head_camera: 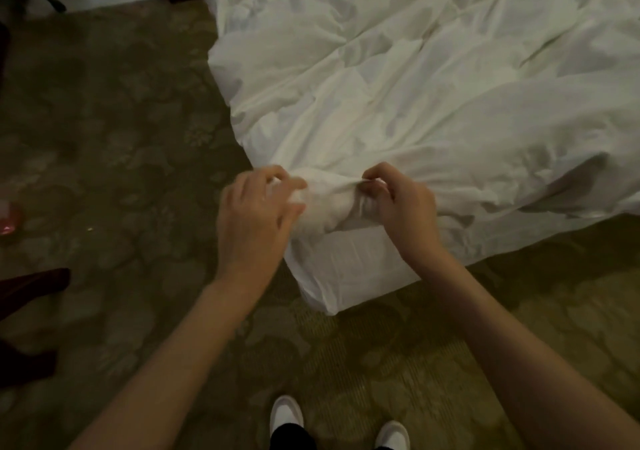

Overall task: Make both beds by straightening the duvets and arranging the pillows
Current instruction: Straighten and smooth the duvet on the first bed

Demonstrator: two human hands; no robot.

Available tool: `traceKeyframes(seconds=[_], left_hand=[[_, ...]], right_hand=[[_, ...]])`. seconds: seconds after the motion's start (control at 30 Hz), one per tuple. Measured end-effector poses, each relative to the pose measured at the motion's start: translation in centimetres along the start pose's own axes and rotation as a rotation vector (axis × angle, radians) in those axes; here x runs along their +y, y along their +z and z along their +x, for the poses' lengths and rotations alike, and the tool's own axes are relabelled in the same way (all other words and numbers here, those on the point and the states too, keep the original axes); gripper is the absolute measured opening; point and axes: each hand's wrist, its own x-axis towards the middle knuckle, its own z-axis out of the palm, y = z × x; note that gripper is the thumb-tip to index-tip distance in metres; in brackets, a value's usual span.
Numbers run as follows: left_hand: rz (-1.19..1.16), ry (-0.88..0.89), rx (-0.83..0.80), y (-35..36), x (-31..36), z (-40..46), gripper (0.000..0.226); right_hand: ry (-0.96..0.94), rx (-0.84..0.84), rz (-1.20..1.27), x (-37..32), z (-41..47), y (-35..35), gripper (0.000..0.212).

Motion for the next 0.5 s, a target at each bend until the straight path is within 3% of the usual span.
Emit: traceKeyframes(seconds=[0.07,0.13,0.23,0.33,0.5], left_hand=[[0.012,0.164,-0.004,1.7,0.4,-0.8,0.029],[0.057,0.214,-0.051,3.3,0.2,-0.5,0.035],[0.046,0.204,0.002,5.5,-0.9,2.6,0.031],[-0.018,0.253,0.069,6.7,-2.2,6.1,0.012],[-0.164,0.141,-0.034,7.0,-3.1,9.3,0.031]], right_hand=[[0.010,-0.033,0.014,-0.2,2.1,0.1,0.010],[-0.022,-0.054,0.014,-0.2,4.3,0.3,0.013],[-0.016,-0.047,0.015,0.1,7.1,0.5,0.017],[-0.015,-0.040,0.049,0.7,8.0,0.5,0.013],[-0.281,0.149,-0.085,2.6,4.6,0.0,0.016]])
